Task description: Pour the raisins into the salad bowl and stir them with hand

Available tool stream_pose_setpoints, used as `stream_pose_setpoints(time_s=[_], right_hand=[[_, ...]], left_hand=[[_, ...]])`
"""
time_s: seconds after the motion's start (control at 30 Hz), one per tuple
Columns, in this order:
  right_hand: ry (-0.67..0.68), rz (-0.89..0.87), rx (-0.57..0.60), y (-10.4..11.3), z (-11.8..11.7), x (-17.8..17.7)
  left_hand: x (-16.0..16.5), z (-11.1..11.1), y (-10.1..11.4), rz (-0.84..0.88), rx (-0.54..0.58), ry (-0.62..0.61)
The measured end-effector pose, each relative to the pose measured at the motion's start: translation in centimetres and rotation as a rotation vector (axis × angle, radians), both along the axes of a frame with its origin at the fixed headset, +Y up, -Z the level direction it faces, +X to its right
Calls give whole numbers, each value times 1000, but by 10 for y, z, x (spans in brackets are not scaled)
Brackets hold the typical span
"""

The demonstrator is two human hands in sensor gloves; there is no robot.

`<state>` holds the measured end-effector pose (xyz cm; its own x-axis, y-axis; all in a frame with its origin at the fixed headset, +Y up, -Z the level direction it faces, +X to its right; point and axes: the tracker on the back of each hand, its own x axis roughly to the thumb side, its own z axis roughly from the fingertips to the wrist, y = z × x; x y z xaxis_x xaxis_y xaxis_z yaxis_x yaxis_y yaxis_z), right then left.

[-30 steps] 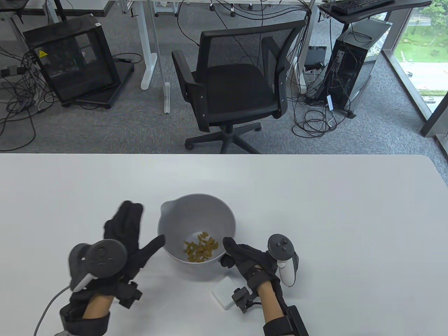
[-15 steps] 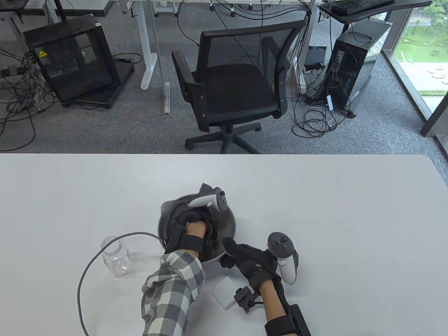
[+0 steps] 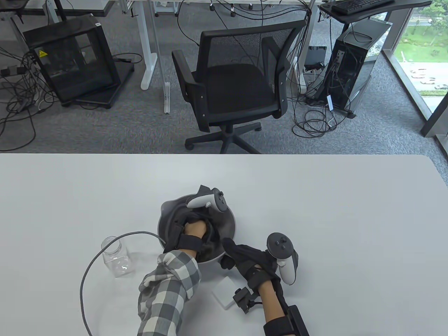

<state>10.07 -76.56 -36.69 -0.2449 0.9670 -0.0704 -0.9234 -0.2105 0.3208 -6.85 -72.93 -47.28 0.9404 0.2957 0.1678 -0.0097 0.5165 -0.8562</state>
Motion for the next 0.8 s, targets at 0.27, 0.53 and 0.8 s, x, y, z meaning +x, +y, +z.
stream_pose_setpoints(time_s=[0.27,0.53,0.8], right_hand=[[-3,42,16,3,1,0],[-9,13,10,1,2,0],[-13,13,7,0,2,0]], left_hand=[[-16,-1,-3,-149,-28,88],[-4,1,-5,293,-165,-6],[-12,-3,3,-210,76,79]])
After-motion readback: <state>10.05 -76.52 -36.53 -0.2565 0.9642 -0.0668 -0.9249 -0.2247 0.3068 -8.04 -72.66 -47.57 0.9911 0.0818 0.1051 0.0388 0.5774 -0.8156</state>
